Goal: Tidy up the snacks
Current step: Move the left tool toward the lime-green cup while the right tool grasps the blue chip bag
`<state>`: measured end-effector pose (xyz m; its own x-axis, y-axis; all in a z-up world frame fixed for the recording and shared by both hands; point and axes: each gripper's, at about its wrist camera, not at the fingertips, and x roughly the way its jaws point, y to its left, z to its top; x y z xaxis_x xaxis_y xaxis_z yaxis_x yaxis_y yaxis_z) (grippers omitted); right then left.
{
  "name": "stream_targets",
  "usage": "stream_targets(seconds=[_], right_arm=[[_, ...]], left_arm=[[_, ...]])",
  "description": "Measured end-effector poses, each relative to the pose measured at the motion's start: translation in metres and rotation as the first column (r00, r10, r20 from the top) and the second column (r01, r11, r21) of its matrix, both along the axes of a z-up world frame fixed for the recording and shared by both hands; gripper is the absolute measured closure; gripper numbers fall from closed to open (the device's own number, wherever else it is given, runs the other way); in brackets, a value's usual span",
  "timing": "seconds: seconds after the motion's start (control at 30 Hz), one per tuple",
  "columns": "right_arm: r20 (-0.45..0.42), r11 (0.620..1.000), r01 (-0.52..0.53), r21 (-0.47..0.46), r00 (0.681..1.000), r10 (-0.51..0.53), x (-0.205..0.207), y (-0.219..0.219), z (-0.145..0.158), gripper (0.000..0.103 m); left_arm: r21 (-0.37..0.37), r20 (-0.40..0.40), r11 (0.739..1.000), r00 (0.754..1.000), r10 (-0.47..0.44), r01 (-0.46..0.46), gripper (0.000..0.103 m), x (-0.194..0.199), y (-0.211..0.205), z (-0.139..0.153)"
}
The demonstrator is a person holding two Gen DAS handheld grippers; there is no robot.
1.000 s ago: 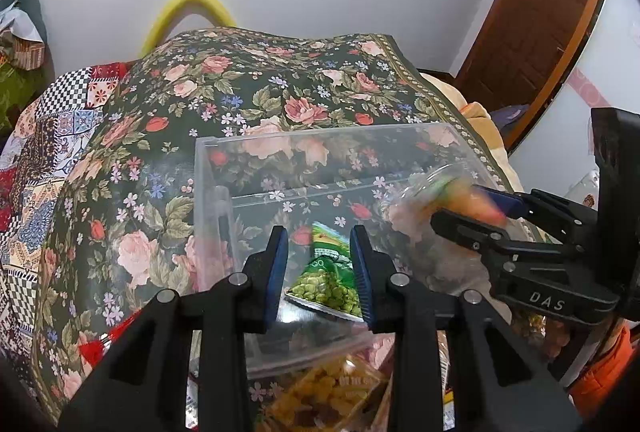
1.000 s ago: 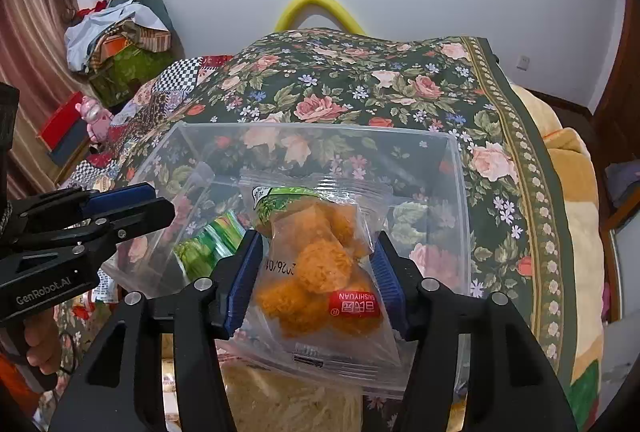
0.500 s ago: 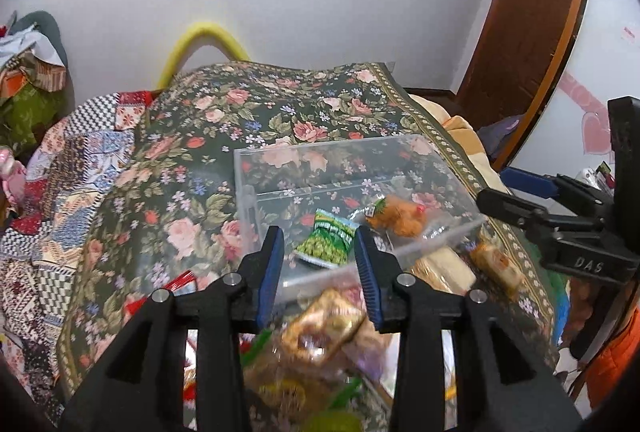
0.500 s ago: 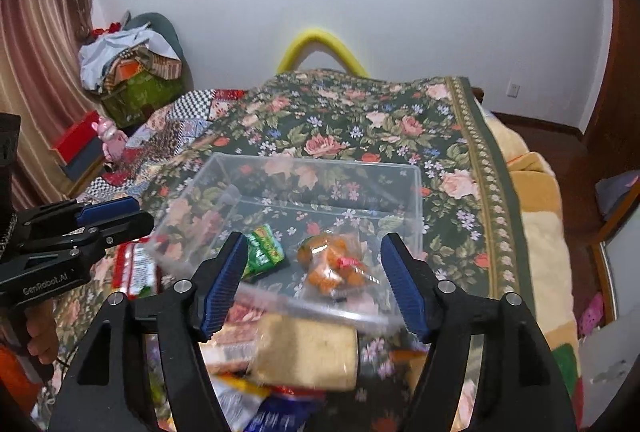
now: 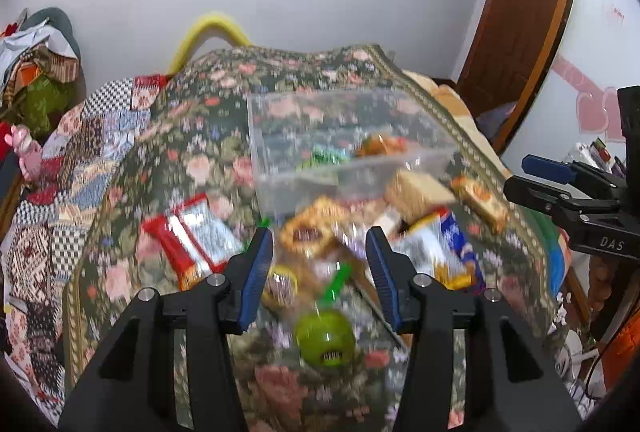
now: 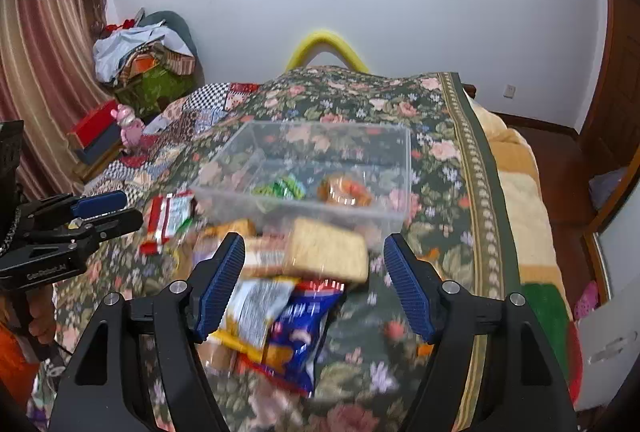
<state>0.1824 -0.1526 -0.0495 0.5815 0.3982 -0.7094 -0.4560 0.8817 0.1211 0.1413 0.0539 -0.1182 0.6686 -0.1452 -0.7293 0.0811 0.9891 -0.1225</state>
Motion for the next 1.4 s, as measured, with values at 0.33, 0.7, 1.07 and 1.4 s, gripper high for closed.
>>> stream_targets(seconds=[0.33,0.7,1.07,1.4], right_arm=[[-0.092,0.997,0.006,-0.073,0.996,-0.013,-0.018,-0.006,-0.045,0.031],[-0.202,0.999,-0.002,-0.055,0.979,-0.009,-0.006,-0.003,-0.076,0.031],[-0.237,0.999,-0.034,0.003,0.971,0.033,0.003,0.016,-0.086,0.018],[-0.305,0.994,-0.047,0.104,0.949,0.077,0.004,0.017,-0.090,0.028]], left_arm=[[-0.029,-0.114,1.000,0.993,0.001,-0.005,0.055,-0.023,-0.005,-0.047],[-0.057,-0.199,0.998,0.980,0.000,-0.012,0.055,-0.019,-0.007,-0.086],[-0.046,-0.197,0.999,0.980,0.006,-0.016,0.054,-0.013,-0.009,-0.101],[-0.039,-0.175,0.999,0.984,0.010,-0.017,0.055,-0.020,-0.012,-0.097]])
